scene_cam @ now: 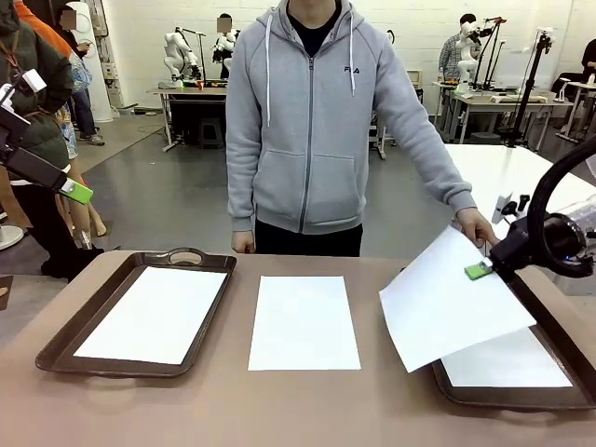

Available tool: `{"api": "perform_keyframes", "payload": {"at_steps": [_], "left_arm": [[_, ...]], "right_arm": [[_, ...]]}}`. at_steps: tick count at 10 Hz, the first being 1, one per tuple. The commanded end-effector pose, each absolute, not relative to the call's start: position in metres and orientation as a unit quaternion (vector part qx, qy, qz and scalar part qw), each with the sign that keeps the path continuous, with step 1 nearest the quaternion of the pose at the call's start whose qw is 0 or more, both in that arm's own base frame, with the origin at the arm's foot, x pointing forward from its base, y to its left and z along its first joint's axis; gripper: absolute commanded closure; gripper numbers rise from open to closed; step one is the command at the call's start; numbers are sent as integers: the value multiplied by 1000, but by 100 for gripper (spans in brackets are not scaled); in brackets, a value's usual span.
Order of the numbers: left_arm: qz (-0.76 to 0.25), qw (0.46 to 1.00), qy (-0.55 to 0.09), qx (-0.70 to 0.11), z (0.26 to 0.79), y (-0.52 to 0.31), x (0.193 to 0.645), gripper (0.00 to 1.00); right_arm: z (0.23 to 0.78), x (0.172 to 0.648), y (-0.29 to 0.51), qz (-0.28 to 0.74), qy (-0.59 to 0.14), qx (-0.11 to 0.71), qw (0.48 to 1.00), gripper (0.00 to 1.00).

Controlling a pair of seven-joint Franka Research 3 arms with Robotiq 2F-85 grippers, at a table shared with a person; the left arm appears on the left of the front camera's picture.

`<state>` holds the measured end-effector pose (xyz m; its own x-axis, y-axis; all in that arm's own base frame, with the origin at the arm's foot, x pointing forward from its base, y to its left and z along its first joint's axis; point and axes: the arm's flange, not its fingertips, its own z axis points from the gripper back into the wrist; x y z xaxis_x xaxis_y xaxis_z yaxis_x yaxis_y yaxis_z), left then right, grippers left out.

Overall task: Sort the A4 documents.
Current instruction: Place the A4 Paper in the designated Handle tray.

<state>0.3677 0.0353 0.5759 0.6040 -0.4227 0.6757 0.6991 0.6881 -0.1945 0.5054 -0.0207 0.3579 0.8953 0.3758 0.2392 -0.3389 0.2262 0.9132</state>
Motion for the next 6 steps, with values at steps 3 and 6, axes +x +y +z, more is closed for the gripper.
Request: {"api": "perform_keyframes", "payload": {"at_steps": [3,6], "left_arm": [[-323,868,-305,-223,576,34,367,0],[-323,868,-305,-223,576,34,367,0]], "right_arm": [[320,514,-44,130,50,527,839,99],[316,509,-69,54,32,471,880,99]]}}
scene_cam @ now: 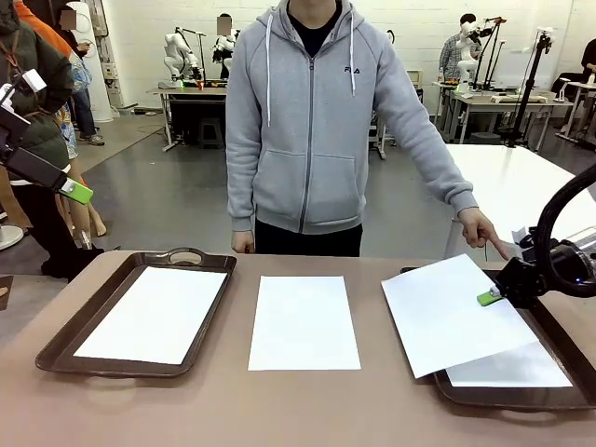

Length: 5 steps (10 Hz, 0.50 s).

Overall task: Sort the A4 documents.
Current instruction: Place the A4 Paper in the designated Handle tray.

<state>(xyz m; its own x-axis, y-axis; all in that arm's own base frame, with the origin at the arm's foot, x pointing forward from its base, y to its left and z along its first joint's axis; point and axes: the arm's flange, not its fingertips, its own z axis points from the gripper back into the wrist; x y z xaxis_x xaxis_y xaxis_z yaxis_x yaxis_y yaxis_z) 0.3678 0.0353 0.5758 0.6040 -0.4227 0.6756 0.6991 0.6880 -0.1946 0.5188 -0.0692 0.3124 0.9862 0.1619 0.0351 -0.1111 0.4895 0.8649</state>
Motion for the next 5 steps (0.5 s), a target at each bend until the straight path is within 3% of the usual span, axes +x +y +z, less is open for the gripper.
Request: {"api": "perform_keyframes", "payload": {"at_steps": [1,5], "left_arm": [[-323,868,-305,-223,576,34,367,0],[-323,868,-305,-223,576,34,367,0]], "right_arm": [[317,506,-76,42,38,455,888,99],[321,500,-107,5,83,401,912,99]]}}
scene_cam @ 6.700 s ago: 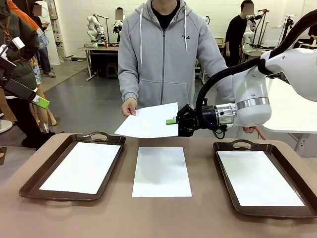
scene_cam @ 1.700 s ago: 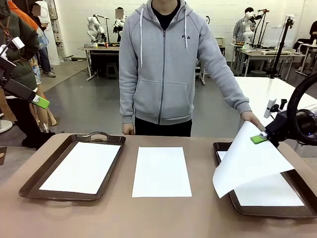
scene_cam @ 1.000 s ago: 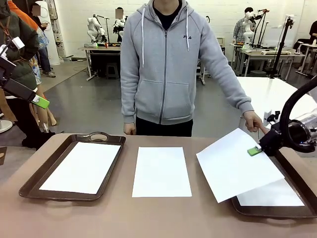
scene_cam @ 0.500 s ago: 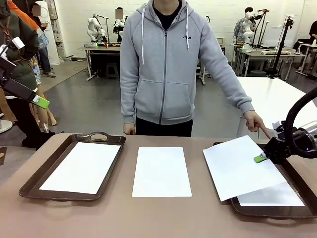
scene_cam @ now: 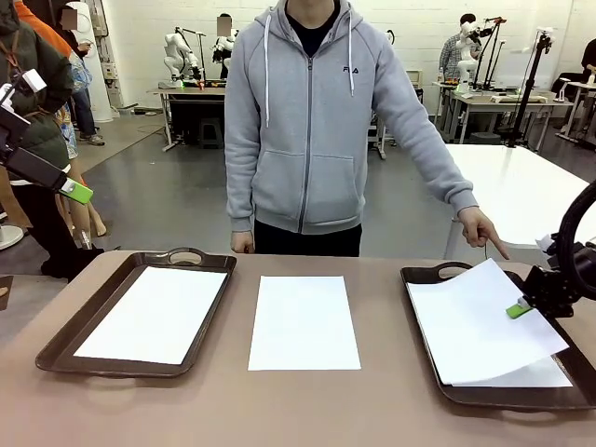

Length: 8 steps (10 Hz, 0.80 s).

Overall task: Sort the A4 documents.
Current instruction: Place the A4 Paper in the designated Handle tray.

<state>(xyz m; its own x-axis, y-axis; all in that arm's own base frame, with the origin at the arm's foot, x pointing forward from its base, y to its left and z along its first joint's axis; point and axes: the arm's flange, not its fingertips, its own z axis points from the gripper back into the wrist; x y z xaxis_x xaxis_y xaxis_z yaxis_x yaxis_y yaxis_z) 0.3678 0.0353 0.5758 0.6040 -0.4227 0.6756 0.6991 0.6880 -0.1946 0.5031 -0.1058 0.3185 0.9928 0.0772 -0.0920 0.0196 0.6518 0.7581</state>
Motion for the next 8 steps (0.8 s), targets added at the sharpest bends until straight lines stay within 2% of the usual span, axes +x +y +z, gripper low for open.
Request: {"api": "perform_keyframes", "payload": {"at_steps": [1,8], "left_arm": [[-323,868,-305,-223,576,34,367,0],[-323,868,-305,-223,576,34,367,0]], "right_arm": [[321,502,-109,-3,80,395,915,99],[305,505,-103,-36,50,368,928,99]]}}
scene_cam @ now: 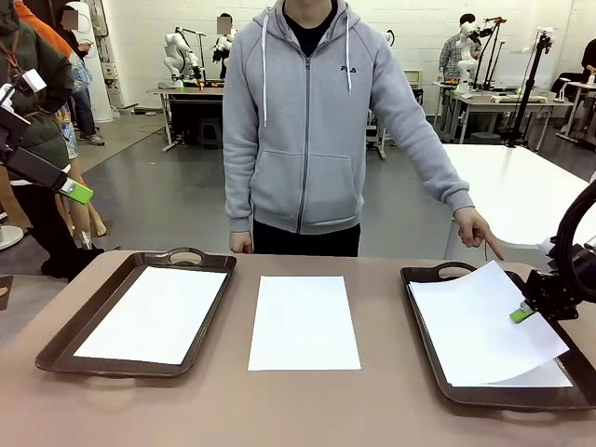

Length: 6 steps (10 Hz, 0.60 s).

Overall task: Sort the A4 documents.
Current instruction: Place the A4 Paper in the designated Handle tray.

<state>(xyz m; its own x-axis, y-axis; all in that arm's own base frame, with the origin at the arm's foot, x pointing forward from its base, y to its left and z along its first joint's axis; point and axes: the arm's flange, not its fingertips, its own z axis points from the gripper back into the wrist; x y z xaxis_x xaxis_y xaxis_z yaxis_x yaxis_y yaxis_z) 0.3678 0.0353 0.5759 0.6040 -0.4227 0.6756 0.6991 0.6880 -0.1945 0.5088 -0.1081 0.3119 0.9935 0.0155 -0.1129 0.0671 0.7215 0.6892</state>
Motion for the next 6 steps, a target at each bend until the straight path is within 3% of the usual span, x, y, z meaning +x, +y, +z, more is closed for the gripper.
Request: {"api": "perform_keyframes", "payload": {"at_steps": [1,5,6], "left_arm": [[-323,868,-305,-223,576,34,367,0],[-323,868,-305,-223,576,34,367,0],[-323,868,-305,-223,576,34,367,0]], "right_arm": [[302,505,-102,-38,54,362,930,99],[302,511,-99,-33,64,351,933,99],[304,512,-98,-31,66,349,934,85]]}}
